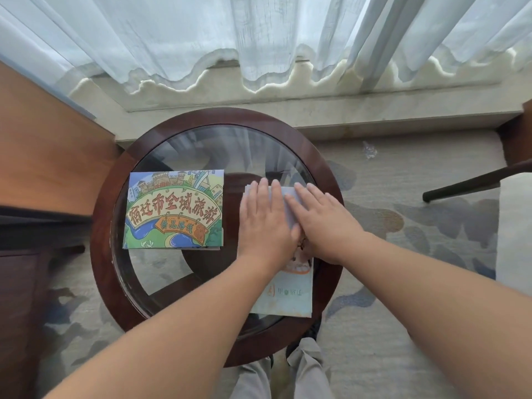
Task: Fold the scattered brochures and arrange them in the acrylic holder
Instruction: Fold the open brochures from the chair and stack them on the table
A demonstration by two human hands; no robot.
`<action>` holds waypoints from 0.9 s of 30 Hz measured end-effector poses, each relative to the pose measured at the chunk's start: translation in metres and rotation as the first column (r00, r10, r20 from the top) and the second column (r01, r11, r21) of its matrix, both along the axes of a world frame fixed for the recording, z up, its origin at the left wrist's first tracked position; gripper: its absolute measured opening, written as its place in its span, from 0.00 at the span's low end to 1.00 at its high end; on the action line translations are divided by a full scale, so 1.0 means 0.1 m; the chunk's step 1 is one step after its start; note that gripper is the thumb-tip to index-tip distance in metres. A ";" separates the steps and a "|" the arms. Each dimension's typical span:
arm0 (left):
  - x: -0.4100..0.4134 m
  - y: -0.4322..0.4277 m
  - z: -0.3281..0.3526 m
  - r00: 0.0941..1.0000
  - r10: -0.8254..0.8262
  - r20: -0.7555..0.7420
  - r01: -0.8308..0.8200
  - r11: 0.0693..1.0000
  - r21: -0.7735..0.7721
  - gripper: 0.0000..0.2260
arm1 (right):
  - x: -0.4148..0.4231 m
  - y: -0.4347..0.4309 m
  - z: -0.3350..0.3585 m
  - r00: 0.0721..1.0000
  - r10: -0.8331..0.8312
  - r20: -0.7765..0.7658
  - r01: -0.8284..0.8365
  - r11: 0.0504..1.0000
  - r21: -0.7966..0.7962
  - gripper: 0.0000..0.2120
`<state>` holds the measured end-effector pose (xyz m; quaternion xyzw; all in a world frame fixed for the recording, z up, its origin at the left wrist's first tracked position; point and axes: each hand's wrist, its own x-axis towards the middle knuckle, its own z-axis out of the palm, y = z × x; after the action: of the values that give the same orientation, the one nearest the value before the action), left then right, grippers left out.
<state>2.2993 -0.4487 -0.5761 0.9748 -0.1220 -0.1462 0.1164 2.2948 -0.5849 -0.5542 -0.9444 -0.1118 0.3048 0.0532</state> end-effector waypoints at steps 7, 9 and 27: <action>-0.26 -0.09 -0.34 0.997 -0.079 -0.015 0.080 0.992 0.100 0.32 | -0.06 -0.03 -0.08 0.999 -0.022 0.029 0.022 1.000 0.001 0.45; -0.40 0.00 -0.35 0.992 -0.116 0.049 0.111 0.990 0.086 0.31 | -0.06 -0.02 -0.06 1.000 -0.016 0.016 0.016 1.000 -0.020 0.49; -0.89 0.54 -0.17 0.989 -0.083 -0.124 0.099 0.987 0.129 0.37 | -0.03 0.08 0.01 1.000 -0.020 -0.003 0.020 0.995 -0.096 0.60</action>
<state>2.2106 -0.3948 -0.5936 0.9635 -0.1492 -0.2164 0.0507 2.2921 -0.5768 -0.5535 -0.9463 -0.0876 0.3109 0.0112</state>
